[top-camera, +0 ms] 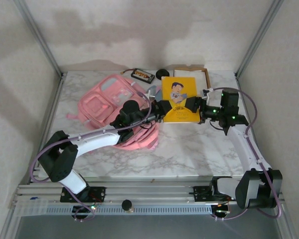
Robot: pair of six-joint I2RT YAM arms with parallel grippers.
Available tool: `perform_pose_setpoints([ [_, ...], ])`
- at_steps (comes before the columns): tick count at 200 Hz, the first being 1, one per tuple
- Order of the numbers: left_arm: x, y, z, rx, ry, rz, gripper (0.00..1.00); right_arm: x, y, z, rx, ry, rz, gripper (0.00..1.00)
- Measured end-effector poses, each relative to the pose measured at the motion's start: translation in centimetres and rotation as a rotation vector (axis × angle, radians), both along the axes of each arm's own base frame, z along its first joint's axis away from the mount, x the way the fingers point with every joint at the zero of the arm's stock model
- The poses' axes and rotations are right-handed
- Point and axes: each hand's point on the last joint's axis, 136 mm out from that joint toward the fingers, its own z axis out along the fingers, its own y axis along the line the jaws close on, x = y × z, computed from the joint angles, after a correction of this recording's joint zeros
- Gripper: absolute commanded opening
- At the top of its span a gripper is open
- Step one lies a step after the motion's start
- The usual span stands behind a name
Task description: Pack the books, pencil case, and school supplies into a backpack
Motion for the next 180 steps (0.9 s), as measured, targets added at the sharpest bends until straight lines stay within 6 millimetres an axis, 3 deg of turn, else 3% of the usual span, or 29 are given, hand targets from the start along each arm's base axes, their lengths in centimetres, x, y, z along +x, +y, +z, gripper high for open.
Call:
perform_pose_setpoints([
  [14,0.1,-0.1,-0.2,0.010,0.002,0.007,0.00,-0.1,0.1,0.8,0.021,-0.015,0.007,0.82],
  [62,1.3,0.2,-2.3,0.127,0.021,0.076,0.00,-0.8,-0.3,2.8,0.046,-0.060,-0.005,0.28],
  [81,1.3,0.4,-1.9,0.142,0.005,0.089,0.00,-0.6,-0.4,2.1,0.028,-0.042,-0.016,0.19],
  [98,1.4,0.5,-2.0,0.169,-0.004,0.100,0.00,-0.5,-0.5,1.5,0.008,-0.048,-0.019,0.05],
  [126,1.6,0.7,-3.0,0.209,0.012,0.110,0.00,-0.3,-0.6,0.5,-0.017,-0.025,-0.018,0.00],
  [134,1.6,0.7,-3.2,0.220,0.014,0.110,0.15,-0.3,-0.5,0.3,-0.020,-0.020,-0.017,0.00],
  [142,1.6,0.7,-3.5,0.234,0.011,0.111,0.36,-0.2,-0.5,0.2,-0.023,-0.018,-0.016,0.00],
  [151,1.7,0.9,-3.9,0.262,0.004,0.122,0.50,-0.2,-0.5,0.1,-0.027,-0.018,-0.018,0.00],
  [162,2.3,1.7,-4.9,0.328,-0.005,0.147,0.60,-0.1,-0.7,0.0,-0.039,-0.018,-0.029,0.00],
  [180,3.5,3.8,-6.6,0.496,-0.045,0.209,0.66,0.3,-1.1,-0.3,-0.081,-0.018,-0.054,0.00],
])
